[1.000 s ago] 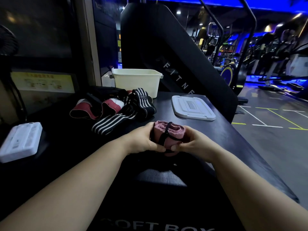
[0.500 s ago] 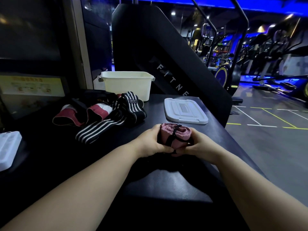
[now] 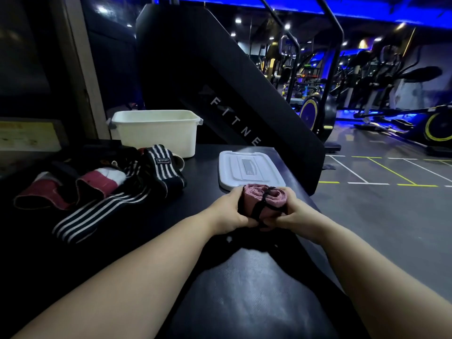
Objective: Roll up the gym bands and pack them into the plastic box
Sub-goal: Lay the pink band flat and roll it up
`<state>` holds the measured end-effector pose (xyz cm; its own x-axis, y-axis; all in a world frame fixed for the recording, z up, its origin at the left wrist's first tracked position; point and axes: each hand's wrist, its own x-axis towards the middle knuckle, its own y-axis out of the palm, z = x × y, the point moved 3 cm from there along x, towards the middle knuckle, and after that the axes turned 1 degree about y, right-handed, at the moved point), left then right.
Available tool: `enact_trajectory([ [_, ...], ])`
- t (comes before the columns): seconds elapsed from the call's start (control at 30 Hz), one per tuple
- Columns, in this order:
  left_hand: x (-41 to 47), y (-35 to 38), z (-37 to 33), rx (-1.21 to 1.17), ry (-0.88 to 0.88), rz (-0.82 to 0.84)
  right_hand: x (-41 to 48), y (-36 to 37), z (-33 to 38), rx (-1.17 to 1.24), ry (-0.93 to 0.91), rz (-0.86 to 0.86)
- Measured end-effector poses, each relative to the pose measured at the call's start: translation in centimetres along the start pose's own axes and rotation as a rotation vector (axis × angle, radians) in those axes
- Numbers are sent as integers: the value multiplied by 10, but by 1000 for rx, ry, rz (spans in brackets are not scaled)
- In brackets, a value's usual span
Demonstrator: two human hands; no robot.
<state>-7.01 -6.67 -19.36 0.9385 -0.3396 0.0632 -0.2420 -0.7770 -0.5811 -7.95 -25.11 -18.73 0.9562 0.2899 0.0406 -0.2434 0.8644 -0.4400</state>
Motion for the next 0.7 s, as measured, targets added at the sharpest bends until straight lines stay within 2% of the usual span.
enact_trajectory([
  [0.17,19,12,0,-28,-4,-74,18,-15,-13,1,43,-58],
  [0.53,45,21,-2,-19,25,-171,30,-29,-31,140,-124,-174],
  [0.7,55,26,-4,-19,24,-171,28,-31,-32,151,-132,-250],
])
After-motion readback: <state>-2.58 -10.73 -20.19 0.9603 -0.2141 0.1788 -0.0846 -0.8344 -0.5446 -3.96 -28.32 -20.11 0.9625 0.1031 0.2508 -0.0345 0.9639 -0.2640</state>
